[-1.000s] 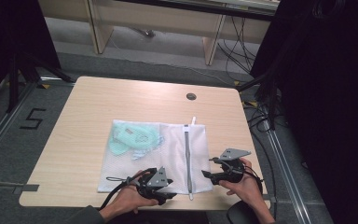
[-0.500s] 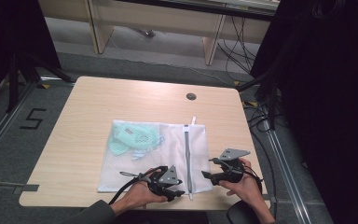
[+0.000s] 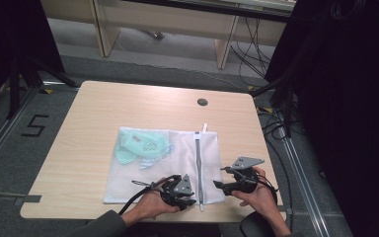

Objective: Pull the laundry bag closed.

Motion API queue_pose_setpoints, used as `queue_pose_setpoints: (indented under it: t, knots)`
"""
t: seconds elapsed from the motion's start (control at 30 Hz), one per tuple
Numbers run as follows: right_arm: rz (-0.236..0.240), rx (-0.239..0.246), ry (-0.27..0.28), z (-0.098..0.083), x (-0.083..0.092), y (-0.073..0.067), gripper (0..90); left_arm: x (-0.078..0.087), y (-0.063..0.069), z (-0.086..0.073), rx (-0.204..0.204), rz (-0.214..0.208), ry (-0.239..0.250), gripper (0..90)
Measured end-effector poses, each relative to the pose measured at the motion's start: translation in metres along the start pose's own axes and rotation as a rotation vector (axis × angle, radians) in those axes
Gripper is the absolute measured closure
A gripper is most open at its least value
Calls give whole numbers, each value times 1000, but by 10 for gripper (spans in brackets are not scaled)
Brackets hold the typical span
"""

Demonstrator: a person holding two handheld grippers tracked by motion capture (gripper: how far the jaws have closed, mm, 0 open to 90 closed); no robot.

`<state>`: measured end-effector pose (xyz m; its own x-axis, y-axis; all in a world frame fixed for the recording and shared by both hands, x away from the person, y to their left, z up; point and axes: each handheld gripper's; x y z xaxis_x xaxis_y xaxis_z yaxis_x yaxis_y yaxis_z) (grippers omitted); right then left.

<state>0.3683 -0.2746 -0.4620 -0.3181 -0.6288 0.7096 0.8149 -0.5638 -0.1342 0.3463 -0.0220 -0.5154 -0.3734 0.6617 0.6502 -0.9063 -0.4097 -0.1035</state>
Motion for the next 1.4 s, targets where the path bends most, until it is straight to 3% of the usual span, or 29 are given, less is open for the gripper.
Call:
queue_pose_setpoints:
  t: [0.1, 0.17, 0.23, 0.27, 0.33, 0.37, 0.4, 0.43, 0.57, 0.6, 0.67, 0.7, 0.73, 0.83, 0.97, 1.0, 1.07, 1.1, 1.2, 1.27, 1.4]
  knots:
    - [3, -8, 18, -1, -3, -1, 302, -1, 1, -2, -7, 29, 23, 859]
    - [-5, 10, 14, -1, -3, -1, 302, -2, 1, -2, -4, 35, 29, 868]
    - [28, 12, -1, 1, -2, -2, 314, -1, -2, -1, -19, 54, 21, 878]
    - [25, 23, 7, 0, -4, -2, 319, -4, -6, 0, 27, 54, 42, 879]
    - [32, 31, 5, 0, -5, -3, 331, -5, -13, 0, 15, 76, 33, 879]
    - [47, 36, -10, 1, -4, -4, 347, -6, -14, 0, 49, 67, 42, 879]
    - [68, 16, -17, 1, -4, -6, 363, -5, -17, 1, 43, 68, 38, 879]
    - [69, 45, -21, 1, -4, -4, 378, -5, -17, 1, 43, 68, 38, 879]
    - [135, 35, -18, 0, -11, -12, 441, -3, -25, 4, 88, 80, 63, 879]
    - [153, 67, -53, 1, -10, -11, 454, -3, -26, 5, 102, 82, 64, 879]
    - [171, 62, -57, 1, -12, -13, 466, -3, -27, 6, 101, 84, 64, 879]
    - [196, 61, -88, 0, -15, -17, 496, -2, -28, 6, 83, 85, 73, 879]
    - [195, 68, -105, 0, -15, -17, 509, -2, -28, 6, 105, 87, 70, 879]
    - [227, 87, -128, 0, -19, -21, 551, -2, -30, 9, 121, 92, 80, 880]
    - [246, 80, -150, 1, -22, -22, 582, 0, -32, 13, 120, 94, 96, 881]
    - [247, 78, -158, 1, -23, -23, 590, -1, -34, 14, 95, 98, 107, 881]
    - [253, 91, -150, 1, -24, -22, 607, 0, -34, 15, 119, 100, 101, 881]
    - [250, 73, -154, 1, -24, -22, 615, 1, -34, 17, 134, 83, 110, 881]
    - [244, 73, -151, 3, -24, -21, 627, 1, -35, 18, 124, 98, 124, 882]
    - [255, 72, -149, 3, -27, -20, 641, 2, -36, 19, 138, 100, 123, 883]
    - [250, 60, -163, 4, -29, -21, 660, 3, -38, 21, 138, 91, 137, 883]
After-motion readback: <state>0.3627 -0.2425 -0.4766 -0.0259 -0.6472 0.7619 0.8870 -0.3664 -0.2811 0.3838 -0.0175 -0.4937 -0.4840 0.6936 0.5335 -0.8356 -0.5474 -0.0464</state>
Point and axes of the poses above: each handheld gripper's, and its own axes: x roughly backward along the jaws, z roughly out of its top, y roughly to its right, and after that the axes turned 10 degrees about z, right-handed
